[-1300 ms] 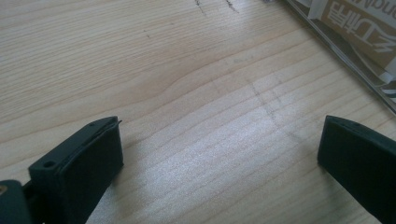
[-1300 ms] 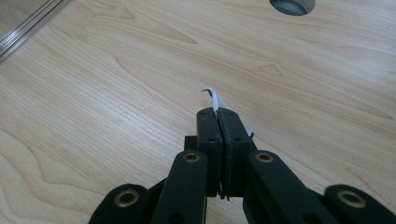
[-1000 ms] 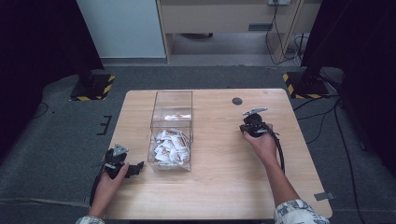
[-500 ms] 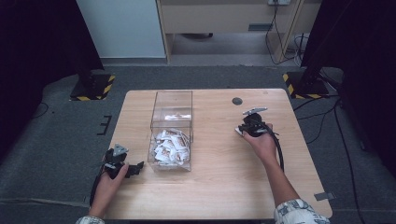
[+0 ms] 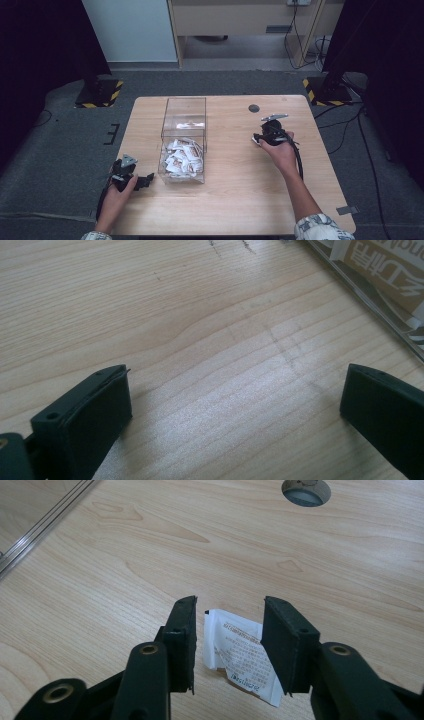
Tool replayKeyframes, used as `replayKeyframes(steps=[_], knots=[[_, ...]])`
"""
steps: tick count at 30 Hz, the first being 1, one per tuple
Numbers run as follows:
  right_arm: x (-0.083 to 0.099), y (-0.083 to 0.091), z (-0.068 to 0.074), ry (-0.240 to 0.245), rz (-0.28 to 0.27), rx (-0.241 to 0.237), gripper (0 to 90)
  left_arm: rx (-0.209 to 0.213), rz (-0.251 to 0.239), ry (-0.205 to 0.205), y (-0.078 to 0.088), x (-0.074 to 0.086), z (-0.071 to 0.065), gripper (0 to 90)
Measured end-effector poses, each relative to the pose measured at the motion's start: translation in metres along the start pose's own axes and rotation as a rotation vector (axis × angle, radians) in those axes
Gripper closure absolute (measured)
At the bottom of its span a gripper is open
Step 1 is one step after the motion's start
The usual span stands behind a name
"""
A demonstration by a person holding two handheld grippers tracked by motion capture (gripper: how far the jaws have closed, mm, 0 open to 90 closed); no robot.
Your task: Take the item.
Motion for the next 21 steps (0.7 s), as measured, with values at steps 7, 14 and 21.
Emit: replayKeyframes(steps=[7,14,21], knots=[[-0.0017,0.0018,0.0002,-0.007,-0.016,0.003,48.3,0.000,0.000,0.000,0.0000,0.0000,0.0000,0.0],[-0.0028,0.0042,0.0010,-0.016,-0.024,0.001,40.7,0.000,0.000,0.000,0.0000,0.0000,0.0000,0.0],[-0.0048,0.0082,0.0014,-0.023,-0.059,0.000,27.2,0.000,0.000,0.000,0.0000,0.0000,0.0000,0.0]])
Point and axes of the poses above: each handheld gripper's, and its own axes: y roughly backward along the jaws, x roughly out of its underside, z roughly to its left, the point moved 3 cm from there along -y, roughly forward along the jaws, and after that the axes turned 12 degrees about z, right-handed, at the moved point
